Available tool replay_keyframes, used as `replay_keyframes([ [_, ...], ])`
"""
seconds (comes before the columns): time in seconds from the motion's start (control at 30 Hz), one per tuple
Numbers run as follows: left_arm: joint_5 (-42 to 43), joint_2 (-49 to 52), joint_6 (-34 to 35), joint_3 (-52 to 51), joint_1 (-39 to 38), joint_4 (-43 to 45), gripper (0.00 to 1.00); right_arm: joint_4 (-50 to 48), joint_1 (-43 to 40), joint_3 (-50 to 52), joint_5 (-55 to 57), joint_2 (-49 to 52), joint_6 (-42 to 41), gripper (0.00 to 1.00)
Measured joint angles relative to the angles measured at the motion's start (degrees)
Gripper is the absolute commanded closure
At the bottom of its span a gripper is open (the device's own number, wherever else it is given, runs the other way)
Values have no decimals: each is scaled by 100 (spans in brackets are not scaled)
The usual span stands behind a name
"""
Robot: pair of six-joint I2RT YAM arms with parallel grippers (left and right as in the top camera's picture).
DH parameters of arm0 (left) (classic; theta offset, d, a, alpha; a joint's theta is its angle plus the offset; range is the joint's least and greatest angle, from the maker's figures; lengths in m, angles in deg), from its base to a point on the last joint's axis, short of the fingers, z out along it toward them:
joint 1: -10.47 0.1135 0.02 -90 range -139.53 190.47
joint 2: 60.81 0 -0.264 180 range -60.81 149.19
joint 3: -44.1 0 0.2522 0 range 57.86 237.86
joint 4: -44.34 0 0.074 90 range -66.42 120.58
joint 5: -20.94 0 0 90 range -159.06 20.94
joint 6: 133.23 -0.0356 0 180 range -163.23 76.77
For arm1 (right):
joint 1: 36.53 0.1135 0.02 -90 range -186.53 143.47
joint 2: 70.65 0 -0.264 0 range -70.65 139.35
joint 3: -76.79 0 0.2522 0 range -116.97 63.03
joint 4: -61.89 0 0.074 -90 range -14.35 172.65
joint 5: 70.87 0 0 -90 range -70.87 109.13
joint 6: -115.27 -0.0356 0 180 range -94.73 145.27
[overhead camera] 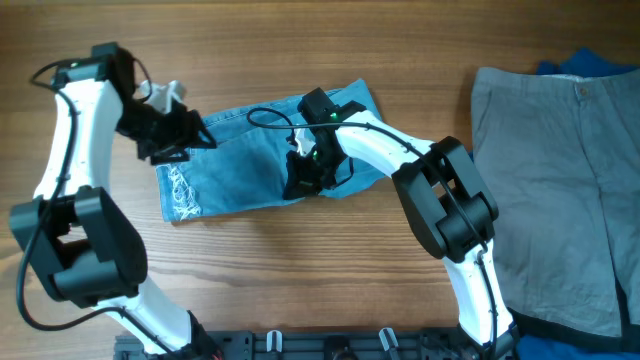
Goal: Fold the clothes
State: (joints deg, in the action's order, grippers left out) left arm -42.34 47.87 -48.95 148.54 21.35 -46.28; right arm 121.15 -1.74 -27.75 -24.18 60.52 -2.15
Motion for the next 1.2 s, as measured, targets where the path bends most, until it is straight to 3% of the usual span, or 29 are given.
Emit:
replay_keyframes([
  [0.13, -229, 0, 144, -356, 730, 190, 0, -2, -9, 0, -22, 4, -22, 96],
  [0.4, -142, 7, 177, -2214, 1115, 1996, 0, 7, -11, 0, -39, 9, -20, 96],
  [0.6, -72, -321, 245, -2874, 1132, 2809, 1, 2, -13, 0, -46, 11, -17, 96],
  [0.63, -55, -372, 262, -2946, 1134, 2898, 3, 2, -13, 0, -46, 11, -17, 96],
  [0.67, -46, -404, 284, -2992, 1134, 2973, 17, 2, -13, 0, -48, 11, -17, 96],
  [0.7, -33, -442, 308, -3056, 1132, 3088, 22, 2, -13, 0, -55, 13, -17, 96],
  [0.8, 20, -409, 289, -3121, 1036, 3388, 15, 2, -13, 0, -63, 15, -20, 96],
  [0.83, 20, -411, 286, -3117, 997, 3414, 21, 2, -13, 0, -63, 15, -20, 96],
  [0.9, 59, -413, 267, -3121, 946, 3530, 62, 2, -13, 0, -66, 20, -20, 96],
  [0.97, 85, -350, 273, -3158, 881, 3665, 91, 0, -13, 0, -68, 20, -20, 96],
  [1.0, 179, -273, 232, -3169, 846, 3679, 96, 2, -13, 0, -74, 20, -20, 96],
  [1.1, 308, -221, 232, -3117, 852, 3375, 96, 22, -13, 0, -81, 20, -17, 96],
  [1.2, 321, -195, 337, -2664, 1032, 2243, 96, 37, -9, 0, -83, 13, 55, 96],
])
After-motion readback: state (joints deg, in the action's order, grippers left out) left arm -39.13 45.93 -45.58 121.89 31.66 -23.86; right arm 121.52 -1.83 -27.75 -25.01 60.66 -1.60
